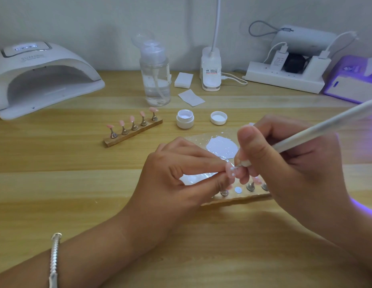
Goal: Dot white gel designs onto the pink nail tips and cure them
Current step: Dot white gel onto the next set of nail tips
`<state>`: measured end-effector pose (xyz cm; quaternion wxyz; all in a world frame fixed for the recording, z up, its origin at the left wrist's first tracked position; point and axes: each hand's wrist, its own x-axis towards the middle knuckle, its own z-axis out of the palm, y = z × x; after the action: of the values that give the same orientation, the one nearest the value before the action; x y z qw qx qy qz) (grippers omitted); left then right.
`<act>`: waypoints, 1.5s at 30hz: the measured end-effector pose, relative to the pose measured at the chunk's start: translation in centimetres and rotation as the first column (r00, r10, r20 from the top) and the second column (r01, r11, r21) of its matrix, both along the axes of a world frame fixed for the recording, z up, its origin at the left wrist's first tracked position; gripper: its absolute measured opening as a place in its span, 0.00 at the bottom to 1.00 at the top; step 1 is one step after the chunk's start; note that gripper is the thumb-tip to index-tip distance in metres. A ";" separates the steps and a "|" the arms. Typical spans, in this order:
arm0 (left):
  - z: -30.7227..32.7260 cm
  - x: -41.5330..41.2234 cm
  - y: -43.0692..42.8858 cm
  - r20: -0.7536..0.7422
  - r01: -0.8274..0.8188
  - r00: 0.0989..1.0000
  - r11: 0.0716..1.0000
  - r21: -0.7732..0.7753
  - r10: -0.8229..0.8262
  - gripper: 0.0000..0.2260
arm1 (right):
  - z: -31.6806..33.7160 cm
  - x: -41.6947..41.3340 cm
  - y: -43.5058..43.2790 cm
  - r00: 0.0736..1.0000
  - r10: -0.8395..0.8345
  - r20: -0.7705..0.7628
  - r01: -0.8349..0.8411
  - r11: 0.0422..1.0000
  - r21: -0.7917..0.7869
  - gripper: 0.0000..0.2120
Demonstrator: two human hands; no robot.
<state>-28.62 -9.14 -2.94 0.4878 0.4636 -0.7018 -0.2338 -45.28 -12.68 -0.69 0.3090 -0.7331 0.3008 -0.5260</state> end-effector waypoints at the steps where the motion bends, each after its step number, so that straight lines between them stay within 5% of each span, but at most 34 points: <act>1: 0.0 0.0 0.0 0.001 0.001 1.000 1.000 0.001 -0.002 0.04 | 0.0 0.0 0.0 1.000 0.001 0.001 -0.001 1.000 0.003 0.17; 45: 0.0 0.0 0.0 0.011 0.004 1.000 1.000 0.002 -0.004 0.04 | -0.1 0.0 -0.2 1.000 0.015 -0.009 -0.015 1.000 -0.001 0.17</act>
<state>-28.63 -9.10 -2.90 0.4830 0.4641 -0.7051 -0.2327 -45.32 -12.84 -0.75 0.3110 -0.7379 0.2964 -0.5205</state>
